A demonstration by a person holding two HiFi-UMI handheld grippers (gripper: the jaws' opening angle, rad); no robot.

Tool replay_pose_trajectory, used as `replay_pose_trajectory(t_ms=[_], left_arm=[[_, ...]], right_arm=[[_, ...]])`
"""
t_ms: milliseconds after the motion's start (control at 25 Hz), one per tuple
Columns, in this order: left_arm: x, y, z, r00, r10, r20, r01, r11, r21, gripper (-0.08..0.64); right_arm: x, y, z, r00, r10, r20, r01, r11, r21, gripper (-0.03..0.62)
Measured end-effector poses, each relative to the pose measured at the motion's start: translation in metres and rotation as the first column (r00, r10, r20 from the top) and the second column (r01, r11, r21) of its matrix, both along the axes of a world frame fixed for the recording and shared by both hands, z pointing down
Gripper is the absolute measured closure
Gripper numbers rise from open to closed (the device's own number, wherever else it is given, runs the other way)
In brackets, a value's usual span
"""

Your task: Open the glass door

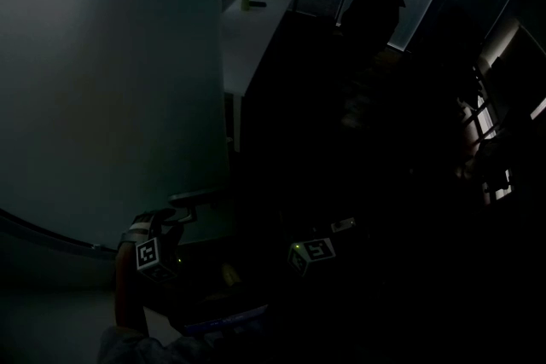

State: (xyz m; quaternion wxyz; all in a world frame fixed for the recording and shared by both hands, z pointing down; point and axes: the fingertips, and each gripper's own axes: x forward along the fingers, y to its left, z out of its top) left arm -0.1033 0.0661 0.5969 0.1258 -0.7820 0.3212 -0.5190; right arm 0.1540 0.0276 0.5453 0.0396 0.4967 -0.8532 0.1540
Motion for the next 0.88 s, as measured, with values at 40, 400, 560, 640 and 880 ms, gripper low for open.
replay_pose_trajectory(t_ms=[40,400,560,640,880], left_arm=[[0.003,0.001,-0.006,0.999,-0.004,-0.043,0.004,1.0,-0.002,0.38],[0.024,0.003,-0.042,0.927,-0.035,-0.373,0.053,0.998,0.039,0.42],[0.041,0.006,-0.067,0.855,-0.011,-0.519,0.061,0.995,0.078,0.46],[0.049,0.007,-0.083,0.808,0.002,-0.589,0.077,0.991,0.11,0.496],[0.063,0.013,-0.11,0.649,0.018,-0.76,0.123,0.984,0.129,0.531]], right_arm=[[0.0,0.0,0.0,1.0,0.0,0.0,0.0,1.0,0.0,0.591],[-0.004,0.003,0.004,1.0,-0.009,-0.002,0.009,1.0,0.004,0.591],[-0.006,0.005,-0.004,1.0,-0.022,-0.003,0.022,1.0,0.016,0.591],[-0.008,0.006,-0.006,1.0,-0.029,0.0,0.029,0.999,0.025,0.591],[-0.012,0.012,-0.022,0.999,-0.052,-0.002,0.052,0.997,0.058,0.591]])
